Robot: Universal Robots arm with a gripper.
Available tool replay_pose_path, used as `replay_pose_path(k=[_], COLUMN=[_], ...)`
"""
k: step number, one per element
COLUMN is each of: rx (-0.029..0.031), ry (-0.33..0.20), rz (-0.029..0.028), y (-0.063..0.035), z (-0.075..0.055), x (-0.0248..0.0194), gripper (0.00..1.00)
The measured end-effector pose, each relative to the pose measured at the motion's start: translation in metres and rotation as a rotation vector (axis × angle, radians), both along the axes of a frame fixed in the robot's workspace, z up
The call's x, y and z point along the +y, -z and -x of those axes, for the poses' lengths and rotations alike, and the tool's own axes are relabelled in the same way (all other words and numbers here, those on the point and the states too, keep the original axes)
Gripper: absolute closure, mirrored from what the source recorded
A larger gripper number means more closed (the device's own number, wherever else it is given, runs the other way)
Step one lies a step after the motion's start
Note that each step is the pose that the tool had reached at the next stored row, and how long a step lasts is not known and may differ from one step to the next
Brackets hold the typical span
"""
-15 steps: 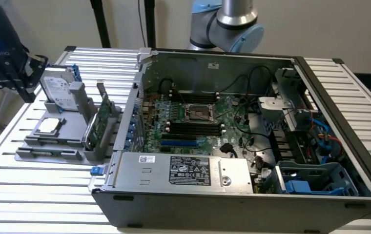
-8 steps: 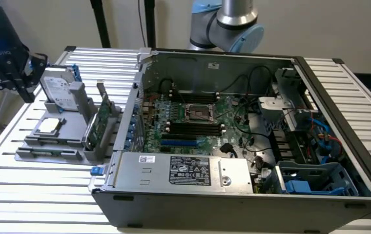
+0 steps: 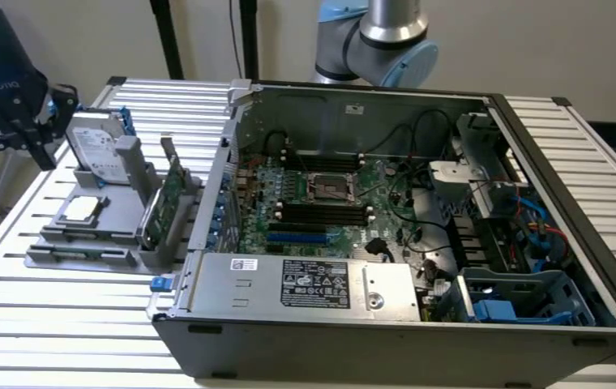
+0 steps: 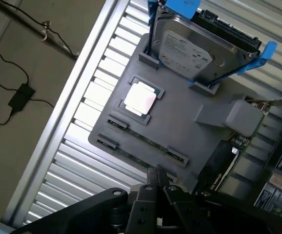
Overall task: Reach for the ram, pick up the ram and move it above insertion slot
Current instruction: 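Pick up the ram and move it above insertion slot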
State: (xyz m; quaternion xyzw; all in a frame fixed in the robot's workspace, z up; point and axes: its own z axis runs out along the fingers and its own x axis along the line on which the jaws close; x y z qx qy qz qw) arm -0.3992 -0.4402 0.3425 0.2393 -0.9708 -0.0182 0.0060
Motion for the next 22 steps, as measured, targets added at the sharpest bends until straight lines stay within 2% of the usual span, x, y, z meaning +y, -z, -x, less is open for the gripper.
replay_pose_path(k=[22], rx=[0.0], ry=[-0.399], rz=[0.0], y=[-0.0009], z=[0.0], x=[0.0], gripper=[0.89])
